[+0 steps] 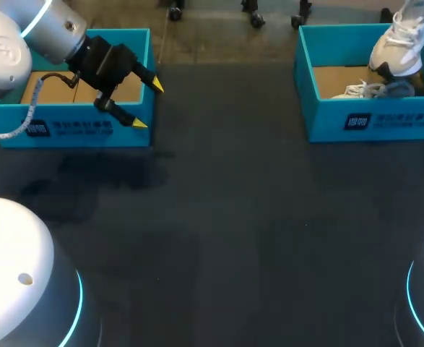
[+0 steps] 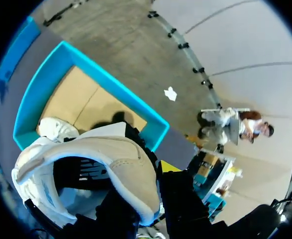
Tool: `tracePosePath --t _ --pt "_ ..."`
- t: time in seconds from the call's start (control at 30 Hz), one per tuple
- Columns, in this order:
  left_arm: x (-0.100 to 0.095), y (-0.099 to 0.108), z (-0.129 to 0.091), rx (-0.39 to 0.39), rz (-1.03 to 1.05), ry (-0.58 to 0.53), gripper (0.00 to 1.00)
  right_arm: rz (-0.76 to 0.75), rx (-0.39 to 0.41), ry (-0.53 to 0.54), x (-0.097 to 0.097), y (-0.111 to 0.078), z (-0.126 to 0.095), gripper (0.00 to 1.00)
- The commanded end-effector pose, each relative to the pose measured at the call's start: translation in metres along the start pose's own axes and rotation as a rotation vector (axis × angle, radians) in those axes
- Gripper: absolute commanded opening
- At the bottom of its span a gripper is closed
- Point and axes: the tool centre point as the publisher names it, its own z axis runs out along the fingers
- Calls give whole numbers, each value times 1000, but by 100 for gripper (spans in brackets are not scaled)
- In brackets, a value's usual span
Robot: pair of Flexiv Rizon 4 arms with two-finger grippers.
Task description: Take the shoe out of the shoebox, open the shoe tongue, remove and reinsert the insole, then place the shoe into the shoebox
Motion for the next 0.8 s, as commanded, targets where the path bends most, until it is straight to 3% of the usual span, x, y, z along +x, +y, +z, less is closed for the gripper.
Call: tracePosePath --t 0.03,0.23,0.5,0.8 --pt "0 0 0 -3 0 1 100 118 41 39 -12 3 4 0" --pt "0 0 0 -3 0 1 100 305 71 31 -19 -3 2 0" --pt "0 0 0 -3 0 1 100 521 130 -9 -6 -14 -3 0" --pt "0 0 0 -3 0 1 100 746 96 -73 11 -18 -4 0"
